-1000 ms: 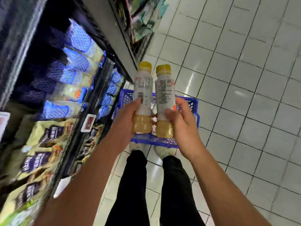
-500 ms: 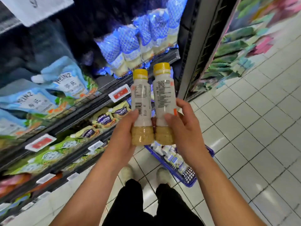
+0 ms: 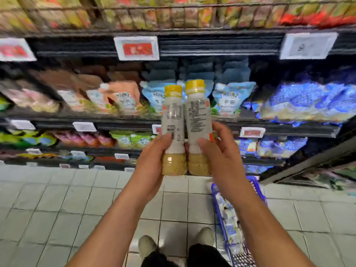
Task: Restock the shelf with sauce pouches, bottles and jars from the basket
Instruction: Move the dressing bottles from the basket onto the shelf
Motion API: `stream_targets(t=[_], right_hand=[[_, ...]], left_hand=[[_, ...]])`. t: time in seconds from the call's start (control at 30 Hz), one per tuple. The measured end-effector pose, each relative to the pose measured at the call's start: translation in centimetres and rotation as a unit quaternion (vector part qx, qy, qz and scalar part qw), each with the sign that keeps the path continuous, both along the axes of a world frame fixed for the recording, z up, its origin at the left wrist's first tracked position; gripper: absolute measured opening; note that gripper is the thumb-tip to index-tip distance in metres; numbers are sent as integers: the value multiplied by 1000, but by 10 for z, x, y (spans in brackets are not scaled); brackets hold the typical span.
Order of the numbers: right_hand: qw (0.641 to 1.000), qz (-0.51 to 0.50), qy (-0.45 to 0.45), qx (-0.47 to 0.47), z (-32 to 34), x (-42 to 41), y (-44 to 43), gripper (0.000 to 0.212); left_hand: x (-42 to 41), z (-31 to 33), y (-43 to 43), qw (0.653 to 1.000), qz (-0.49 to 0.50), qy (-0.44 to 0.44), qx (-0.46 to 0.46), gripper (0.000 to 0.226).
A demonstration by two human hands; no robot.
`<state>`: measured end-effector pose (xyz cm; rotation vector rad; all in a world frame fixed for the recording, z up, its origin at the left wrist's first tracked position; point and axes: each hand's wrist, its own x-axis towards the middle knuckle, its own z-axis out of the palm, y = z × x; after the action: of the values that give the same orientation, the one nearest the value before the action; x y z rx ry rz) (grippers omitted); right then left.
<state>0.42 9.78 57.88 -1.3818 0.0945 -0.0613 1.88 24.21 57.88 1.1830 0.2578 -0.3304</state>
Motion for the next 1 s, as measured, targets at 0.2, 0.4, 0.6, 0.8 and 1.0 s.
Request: stream_targets(t=[0.2,0.4,0.6,0.8,1.0], right_hand=[[994,104,-22,-12,19,5,115,37],[979,201,-35,-32,40,-3,228,38],[957,287,-42,-1,56,-4,333,42],[946,319,-64,-9,67,7,405,43],[943,320,-89,-20,80,41,454,40]], left_hand=[[-22,13,117,994,103,-43,12,44],[-52,29,232,982,168,-77,32,48],[-74,43,327,966,239,-98,35,45],[-73,54,395,953,279,-107,54,47],[-42,68,443,950,274,-145,48,50]])
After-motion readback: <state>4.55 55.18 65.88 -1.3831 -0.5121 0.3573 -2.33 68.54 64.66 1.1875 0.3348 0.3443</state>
